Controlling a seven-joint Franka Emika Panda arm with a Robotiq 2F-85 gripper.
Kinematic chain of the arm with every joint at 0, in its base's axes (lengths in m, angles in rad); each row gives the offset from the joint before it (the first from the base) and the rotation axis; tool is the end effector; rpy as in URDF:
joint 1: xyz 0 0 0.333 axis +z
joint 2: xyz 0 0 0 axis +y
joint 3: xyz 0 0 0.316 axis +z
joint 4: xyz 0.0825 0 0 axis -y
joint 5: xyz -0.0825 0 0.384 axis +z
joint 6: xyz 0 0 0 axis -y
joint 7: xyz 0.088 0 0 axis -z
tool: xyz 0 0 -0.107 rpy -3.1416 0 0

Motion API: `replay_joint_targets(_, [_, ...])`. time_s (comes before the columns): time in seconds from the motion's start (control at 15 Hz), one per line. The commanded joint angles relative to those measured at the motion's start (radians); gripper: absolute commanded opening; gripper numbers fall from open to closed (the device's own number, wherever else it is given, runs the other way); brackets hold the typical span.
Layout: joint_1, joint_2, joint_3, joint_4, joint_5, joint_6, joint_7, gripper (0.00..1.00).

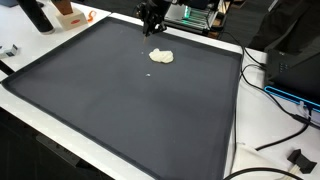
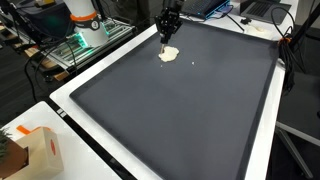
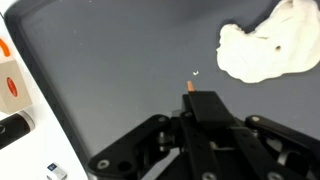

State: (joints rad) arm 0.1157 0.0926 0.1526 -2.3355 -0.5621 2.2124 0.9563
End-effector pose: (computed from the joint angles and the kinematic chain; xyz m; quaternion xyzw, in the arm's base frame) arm 0.4790 0.1138 0.2839 0.9645 -0.1445 0.0297 0.2191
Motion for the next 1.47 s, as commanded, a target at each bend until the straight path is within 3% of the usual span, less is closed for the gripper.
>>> replay_joint_targets(0.0, [0.034, 0.054, -0.018, 0.040, -0.018, -0.060, 0.020, 0.03])
replay_joint_targets(0.6, [0.088, 0.148, -0.040, 0.105, -0.076, -0.147, 0.058, 0.03])
replay_joint_targets(1.4, [0.132, 0.225, -0.051, 0.146, -0.235, -0.222, 0.140, 0.03])
